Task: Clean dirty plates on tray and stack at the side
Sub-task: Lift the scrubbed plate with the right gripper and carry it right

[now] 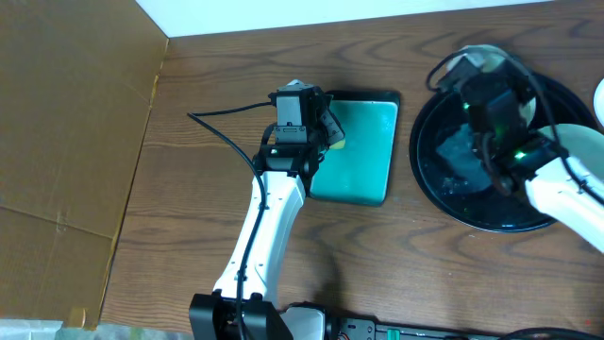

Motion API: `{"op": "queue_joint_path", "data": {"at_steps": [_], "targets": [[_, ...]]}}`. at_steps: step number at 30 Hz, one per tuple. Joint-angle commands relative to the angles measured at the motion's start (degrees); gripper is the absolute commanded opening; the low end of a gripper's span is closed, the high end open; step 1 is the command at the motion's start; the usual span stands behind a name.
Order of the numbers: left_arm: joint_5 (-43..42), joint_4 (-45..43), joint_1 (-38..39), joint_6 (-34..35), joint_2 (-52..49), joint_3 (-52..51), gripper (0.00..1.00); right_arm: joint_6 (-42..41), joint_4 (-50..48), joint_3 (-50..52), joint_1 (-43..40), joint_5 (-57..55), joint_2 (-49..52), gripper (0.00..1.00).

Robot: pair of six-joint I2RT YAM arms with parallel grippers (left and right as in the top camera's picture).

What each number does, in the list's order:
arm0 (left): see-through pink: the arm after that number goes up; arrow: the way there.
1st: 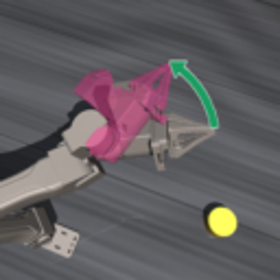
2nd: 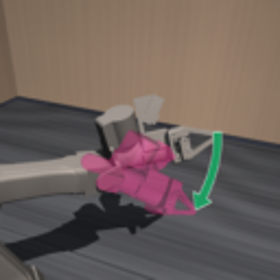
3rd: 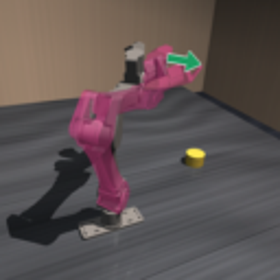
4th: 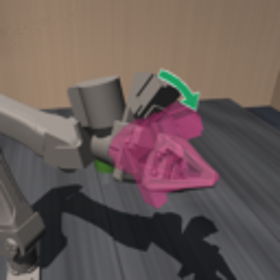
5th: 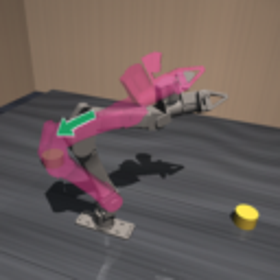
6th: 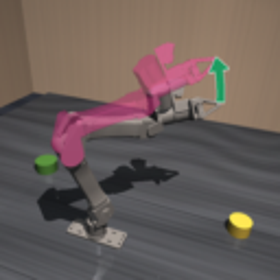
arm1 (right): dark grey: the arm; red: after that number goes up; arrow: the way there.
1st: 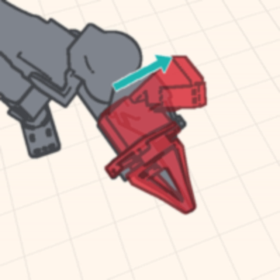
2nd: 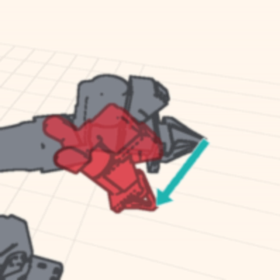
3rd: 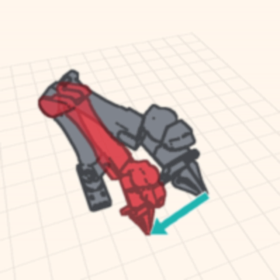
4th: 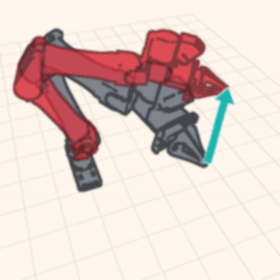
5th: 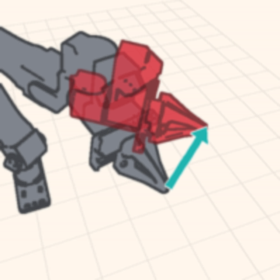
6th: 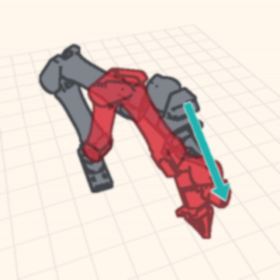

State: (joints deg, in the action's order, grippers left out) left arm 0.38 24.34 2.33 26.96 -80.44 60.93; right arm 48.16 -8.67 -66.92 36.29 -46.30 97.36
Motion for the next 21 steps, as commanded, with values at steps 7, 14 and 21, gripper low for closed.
{"op": "queue_joint_path", "data": {"at_steps": [7,14,21], "targets": [[0.8,1.7,-0.3,-0.6,0.0,-0.4,0.07,20.3,-10.1,-0.2,4.2,-7.1,-0.9,0.01],[0.8,1.7,-0.3,-0.6,0.0,-0.4,0.07,21.4,-11.4,-0.2,4.4,-6.9,-0.8,0.01],[0.8,1.6,-0.3,-0.6,0.0,-0.4,0.07,-3.3,3.0,-0.2,1.4,6.4,-0.8,0.01]]}}
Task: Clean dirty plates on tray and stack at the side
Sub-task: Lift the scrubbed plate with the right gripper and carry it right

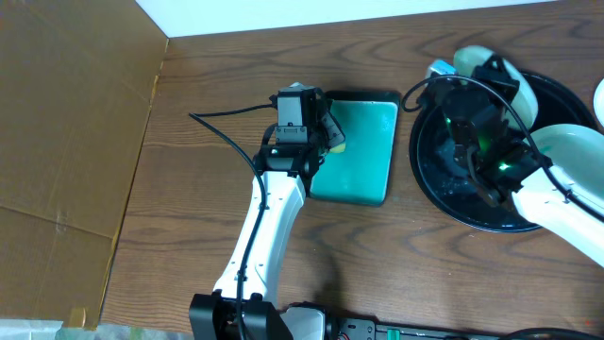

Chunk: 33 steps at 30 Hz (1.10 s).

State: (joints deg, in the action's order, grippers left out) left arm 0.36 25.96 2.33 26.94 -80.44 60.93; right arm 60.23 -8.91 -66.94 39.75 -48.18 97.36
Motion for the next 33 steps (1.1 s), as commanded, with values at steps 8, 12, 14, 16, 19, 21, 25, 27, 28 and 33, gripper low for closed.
{"op": "queue_joint_path", "data": {"at_steps": [8,12,14,16,19,21,25,27,28,33], "targets": [[0.8,0.1,-0.3,-0.6,0.0,-0.4,0.07,-55.6,8.8,-0.2,-17.6,27.8,-1.2,0.01],[0.8,0.1,-0.3,-0.6,0.0,-0.4,0.07,-73.4,11.5,-0.2,-32.4,51.9,-1.8,0.01],[0.8,0.1,-0.3,-0.6,0.0,-0.4,0.07,-78.6,12.7,-0.1,-39.2,59.6,-1.4,0.01],[0.8,0.2,-0.3,-0.6,0.0,-0.4,0.07,-82.0,15.0,-0.1,-45.8,62.7,-1.0,0.01],[0.8,0.1,-0.3,-0.6,0.0,-0.4,0.07,-82.9,20.5,-0.1,-53.5,60.8,-0.7,0.01],[0.8,0.2,-0.3,-0.6,0.0,-0.4,0.07,-82.9,24.4,0.0,-58.0,57.8,-0.2,0.01],[0.8,0.1,-0.3,-0.5,0.0,-0.4,0.07,-82.9,26.9,0.4,-63.7,56.0,1.2,0.01],[0.8,0.1,-0.3,-0.6,0.0,-0.4,0.07,-82.6,26.9,0.4,-65.0,56.1,2.2,0.01],[0.8,0.1,-0.3,-0.6,0.0,-0.4,0.07,-82.4,26.9,0.4,-65.2,56.1,2.8,0.01],[0.8,0.2,-0.3,-0.6,0.0,-0.4,0.07,-82.4,25.2,0.4,-65.2,55.3,6.5,0.02]]}}
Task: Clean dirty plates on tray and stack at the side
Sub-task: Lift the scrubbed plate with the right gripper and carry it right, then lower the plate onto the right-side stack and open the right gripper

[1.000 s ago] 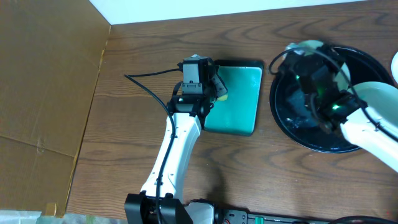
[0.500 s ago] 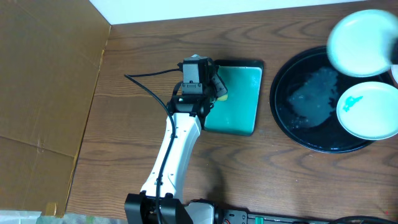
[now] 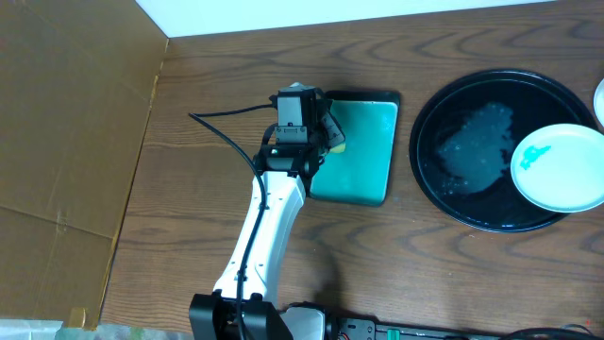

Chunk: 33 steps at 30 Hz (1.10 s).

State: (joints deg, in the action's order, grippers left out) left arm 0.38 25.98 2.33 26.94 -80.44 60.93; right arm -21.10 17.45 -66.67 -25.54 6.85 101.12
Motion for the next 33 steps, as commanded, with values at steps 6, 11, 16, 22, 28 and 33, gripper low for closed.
{"op": "queue_joint_path", "data": {"at_steps": [6,11,16,22,28,33], "targets": [[0.7,0.1,-0.3,-0.6,0.0,-0.4,0.07,-0.3,-3.1,0.2,0.9,0.5,7.6,0.20],[0.7,0.1,-0.3,-0.6,0.0,-0.4,0.07,5.2,0.6,0.0,1.6,6.5,5.2,0.53],[0.7,0.1,-0.3,-0.6,0.0,-0.4,0.07,8.1,8.6,0.0,2.6,7.9,-4.6,0.74],[0.7,0.1,-0.3,-0.6,0.0,-0.4,0.07,7.3,22.7,0.0,5.6,4.3,-15.1,0.99],[0.8,-0.4,-0.3,-0.6,0.0,-0.4,0.07,5.2,35.9,0.9,10.5,-0.4,-16.0,0.99],[0.7,-0.4,-0.3,-0.6,0.0,-0.4,0.07,-2.6,36.8,4.9,14.4,-0.1,-15.7,0.99]]}}
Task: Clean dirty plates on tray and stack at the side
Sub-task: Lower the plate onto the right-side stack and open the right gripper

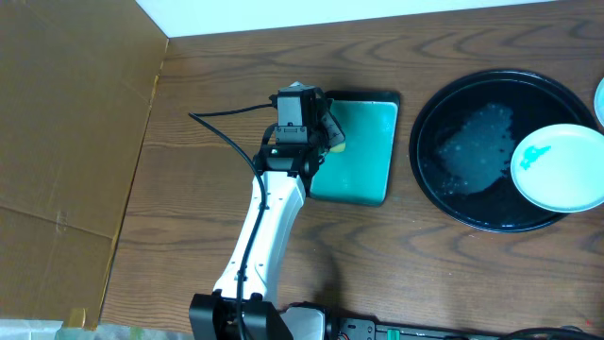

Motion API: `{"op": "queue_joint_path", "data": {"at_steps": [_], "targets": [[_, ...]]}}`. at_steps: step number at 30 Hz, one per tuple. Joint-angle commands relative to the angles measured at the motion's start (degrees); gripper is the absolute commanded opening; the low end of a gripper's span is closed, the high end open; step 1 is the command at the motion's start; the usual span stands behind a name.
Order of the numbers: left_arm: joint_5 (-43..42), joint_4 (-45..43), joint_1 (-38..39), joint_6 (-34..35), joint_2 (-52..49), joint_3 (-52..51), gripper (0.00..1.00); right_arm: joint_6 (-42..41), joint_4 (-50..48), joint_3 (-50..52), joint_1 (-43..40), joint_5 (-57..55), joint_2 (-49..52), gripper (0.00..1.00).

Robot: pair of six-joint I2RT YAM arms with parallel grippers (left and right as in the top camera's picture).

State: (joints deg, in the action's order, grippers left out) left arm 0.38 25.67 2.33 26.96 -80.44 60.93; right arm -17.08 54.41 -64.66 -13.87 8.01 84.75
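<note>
A round black tray (444, 113) lies at the right of the table, with a wet smear on its floor. A white plate (566, 175) with a blue smudge rests on the tray's right side. My left gripper (330, 135) sits at the left edge of a teal mat (363, 151). A small yellow sponge (337, 145) shows at its fingertips, and the gripper looks shut on it. My right gripper is out of view.
A brown cardboard wall (66, 132) stands along the left side. The edge of another white dish (600, 94) shows at the far right. A black cable (222, 132) runs from the left wrist across the table.
My right arm was first over the black tray, covering most of it, and stayed there at the following moment, shifted a little to the left. By 1.1 s ago it had left the view, with the white plate uncovered on the tray's right side. My left arm never moved.
</note>
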Motion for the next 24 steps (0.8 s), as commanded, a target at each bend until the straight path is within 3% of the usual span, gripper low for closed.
{"op": "queue_joint_path", "data": {"at_steps": [1,12,21,24], "targets": [[0.7,-0.1,-0.3,-0.6,0.0,-0.4,0.07,-7.8,-1.0,3.9,3.7,-1.3,0.7,0.99],[0.7,-0.2,-0.3,-0.6,0.0,-0.4,0.08,-17.9,-13.9,15.3,10.7,-1.3,0.7,0.99],[0.7,-0.2,-0.3,-0.6,0.0,-0.4,0.07,-18.7,-21.2,20.3,10.7,-1.8,0.7,0.99],[0.7,-0.2,-0.3,-0.6,0.0,-0.4,0.08,-18.8,-22.8,20.5,10.8,-2.1,0.7,0.81]]}}
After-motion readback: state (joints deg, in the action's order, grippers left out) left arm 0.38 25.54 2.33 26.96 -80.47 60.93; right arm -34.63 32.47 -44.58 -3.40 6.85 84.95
